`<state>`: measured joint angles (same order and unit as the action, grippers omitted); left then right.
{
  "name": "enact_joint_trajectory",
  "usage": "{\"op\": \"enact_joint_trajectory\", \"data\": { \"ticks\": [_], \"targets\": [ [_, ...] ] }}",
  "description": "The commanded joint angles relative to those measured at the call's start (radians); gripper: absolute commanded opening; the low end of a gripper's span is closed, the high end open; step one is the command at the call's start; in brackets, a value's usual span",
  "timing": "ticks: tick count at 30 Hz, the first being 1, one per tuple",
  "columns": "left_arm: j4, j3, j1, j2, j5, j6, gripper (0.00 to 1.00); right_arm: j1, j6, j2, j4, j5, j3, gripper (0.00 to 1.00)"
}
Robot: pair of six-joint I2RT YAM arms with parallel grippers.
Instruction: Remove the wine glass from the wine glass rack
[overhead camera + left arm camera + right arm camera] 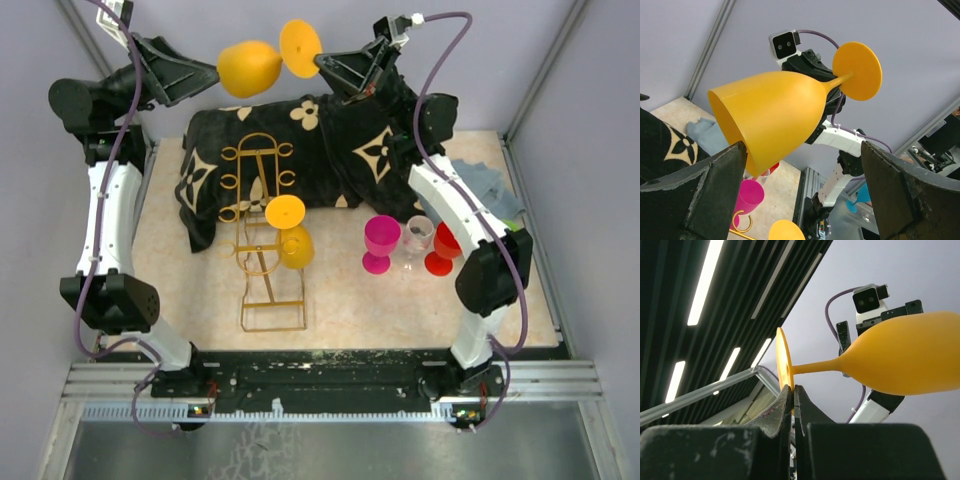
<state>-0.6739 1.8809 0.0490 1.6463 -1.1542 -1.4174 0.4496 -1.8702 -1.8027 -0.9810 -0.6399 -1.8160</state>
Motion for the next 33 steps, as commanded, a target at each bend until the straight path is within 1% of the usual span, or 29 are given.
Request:
{"op": "enact_joint_trajectory", "data": {
  "ticks": [1,3,5,7,9,11,15,16,17,19,20,22,25,27,29,30,31,33],
  "targets": [
    [-0.026,0.011,-0.012,-0.017,-0.012,0.009,1.0,0.017,-0.004,0.0,-0.073,0.021,-0.05,0.0],
    [-0.026,0.018,-0.02,-0.014,-0.01,0.007,1.0,0.022,-0.008,-0.009,-0.085,0.023,-0.046,0.0],
    [-0.028,0.025,-0.03,-0.015,-0.009,0.003,0.97,0.027,-0.023,-0.029,-0.114,0.032,-0.043,0.0],
    [-0.04,0.03,-0.039,-0.023,-0.01,-0.006,0.9,0.029,-0.045,-0.049,-0.155,0.045,-0.04,0.0],
    [-0.049,0.032,-0.041,-0.035,-0.009,-0.013,0.74,0.029,-0.071,-0.066,-0.21,0.063,-0.036,0.0],
    [-0.048,0.027,-0.044,-0.053,-0.007,-0.013,0.52,0.03,-0.098,-0.084,-0.266,0.078,-0.033,0.0],
    [-0.041,-0.002,-0.044,-0.089,0.001,-0.005,0.14,0.03,-0.121,-0.099,-0.33,0.094,-0.017,0.0],
    [-0.038,-0.012,-0.044,-0.098,0.002,0.0,0.02,0.03,-0.122,-0.1,-0.361,0.093,-0.009,0.0],
    [-0.037,-0.018,-0.044,-0.104,0.003,0.006,0.0,0.03,-0.125,-0.103,-0.382,0.096,-0.003,0.0],
    [-0.036,-0.023,-0.044,-0.111,0.002,0.011,0.0,0.028,-0.142,-0.106,-0.436,0.109,0.021,0.0],
    [-0.036,-0.021,-0.043,-0.115,0.003,0.014,0.0,0.027,-0.154,-0.108,-0.467,0.121,0.037,0.03],
    [-0.038,-0.007,-0.043,-0.119,0.001,0.028,0.0,0.023,-0.171,-0.106,-0.529,0.142,0.07,0.13],
    [-0.026,0.031,-0.042,-0.124,0.0,0.073,0.0,0.014,-0.177,-0.083,-0.592,0.153,0.121,0.32],
    [0.001,0.054,-0.042,-0.132,0.002,0.122,0.0,0.003,-0.173,-0.06,-0.608,0.14,0.151,0.48],
    [0.026,0.077,-0.042,-0.139,-0.004,0.179,0.0,-0.013,-0.16,-0.027,-0.602,0.118,0.189,0.58],
    [0.057,0.088,-0.042,-0.142,-0.011,0.222,0.0,-0.025,-0.146,-0.001,-0.588,0.105,0.214,0.63],
    [0.132,0.103,-0.04,-0.145,-0.019,0.287,0.0,-0.038,-0.124,0.027,-0.556,0.08,0.244,0.66],
    [0.36,0.139,-0.031,-0.154,-0.018,0.47,0.0,-0.078,-0.025,0.111,-0.45,0.027,0.314,0.72]
  ]
}}
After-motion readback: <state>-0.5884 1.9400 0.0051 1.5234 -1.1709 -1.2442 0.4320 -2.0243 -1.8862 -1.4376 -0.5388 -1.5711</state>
